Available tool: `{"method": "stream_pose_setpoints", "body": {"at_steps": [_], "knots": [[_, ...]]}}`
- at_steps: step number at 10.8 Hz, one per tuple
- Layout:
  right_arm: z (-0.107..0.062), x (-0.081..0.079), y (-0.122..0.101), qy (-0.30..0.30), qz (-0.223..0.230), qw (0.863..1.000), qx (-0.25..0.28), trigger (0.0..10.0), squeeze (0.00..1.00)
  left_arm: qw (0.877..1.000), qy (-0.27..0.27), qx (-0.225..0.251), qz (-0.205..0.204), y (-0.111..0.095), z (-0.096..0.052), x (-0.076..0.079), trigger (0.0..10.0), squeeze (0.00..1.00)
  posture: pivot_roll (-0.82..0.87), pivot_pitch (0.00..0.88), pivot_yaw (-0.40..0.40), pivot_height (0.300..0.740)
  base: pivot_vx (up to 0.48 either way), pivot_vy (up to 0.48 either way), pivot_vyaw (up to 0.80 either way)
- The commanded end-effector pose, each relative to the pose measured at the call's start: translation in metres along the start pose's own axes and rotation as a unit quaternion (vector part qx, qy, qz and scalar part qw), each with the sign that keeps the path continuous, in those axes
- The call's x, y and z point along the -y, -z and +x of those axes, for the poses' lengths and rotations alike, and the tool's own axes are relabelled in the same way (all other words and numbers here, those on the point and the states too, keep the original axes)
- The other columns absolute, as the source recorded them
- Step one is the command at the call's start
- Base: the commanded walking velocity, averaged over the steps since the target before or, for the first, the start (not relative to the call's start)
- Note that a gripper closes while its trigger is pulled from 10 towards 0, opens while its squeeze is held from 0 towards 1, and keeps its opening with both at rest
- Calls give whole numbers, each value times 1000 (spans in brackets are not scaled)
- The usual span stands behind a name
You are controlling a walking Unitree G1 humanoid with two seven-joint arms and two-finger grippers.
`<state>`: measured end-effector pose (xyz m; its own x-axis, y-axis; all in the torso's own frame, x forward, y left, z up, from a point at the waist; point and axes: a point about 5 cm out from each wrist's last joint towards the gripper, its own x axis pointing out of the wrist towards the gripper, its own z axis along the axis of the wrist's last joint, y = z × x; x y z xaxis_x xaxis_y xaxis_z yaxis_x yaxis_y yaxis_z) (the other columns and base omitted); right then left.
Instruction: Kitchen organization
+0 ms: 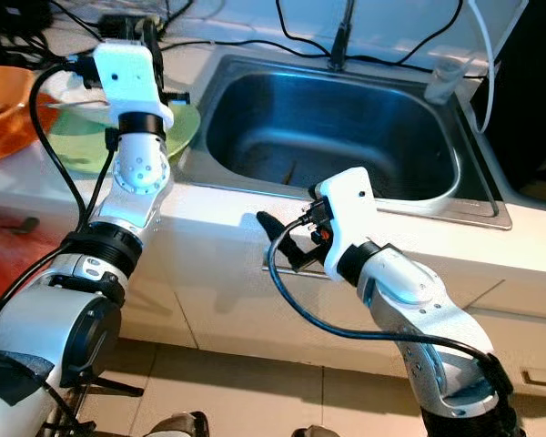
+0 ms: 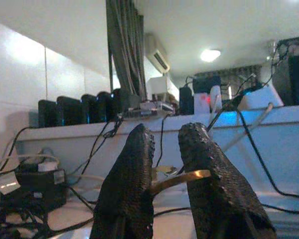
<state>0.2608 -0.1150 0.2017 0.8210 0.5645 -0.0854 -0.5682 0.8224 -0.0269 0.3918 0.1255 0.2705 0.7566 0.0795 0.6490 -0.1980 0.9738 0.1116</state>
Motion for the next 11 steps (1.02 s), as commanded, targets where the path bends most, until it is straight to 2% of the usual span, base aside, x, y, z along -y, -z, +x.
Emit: {"method": "stream_pose_setpoints", "body": {"at_steps": [1, 3, 6, 11], "knots": [[0, 7, -3, 19, -10, 1000, 8, 10000, 0, 999, 18, 29, -15, -15, 8, 9, 0, 0, -162, 37, -4, 740, 0, 0, 0], [-1, 11, -5, 45, -8, 999, 23, 10000, 0, 998, 42, 23, -32, -16, 5, 22, 0, 0, -166, 31, 28, 740, 0, 0, 0], [-3, 20, -7, 89, -4, 995, 45, 10000, 0, 997, 66, 16, -47, -18, 3, 34, 0, 0, -165, 36, 58, 740, 0, 0, 0], [-5, 24, -7, 108, -7, 993, 49, 10000, 0, 996, 76, 8, -53, -16, 2, 37, 0, 0, -169, 41, 70, 740, 0, 0, 0]]}}
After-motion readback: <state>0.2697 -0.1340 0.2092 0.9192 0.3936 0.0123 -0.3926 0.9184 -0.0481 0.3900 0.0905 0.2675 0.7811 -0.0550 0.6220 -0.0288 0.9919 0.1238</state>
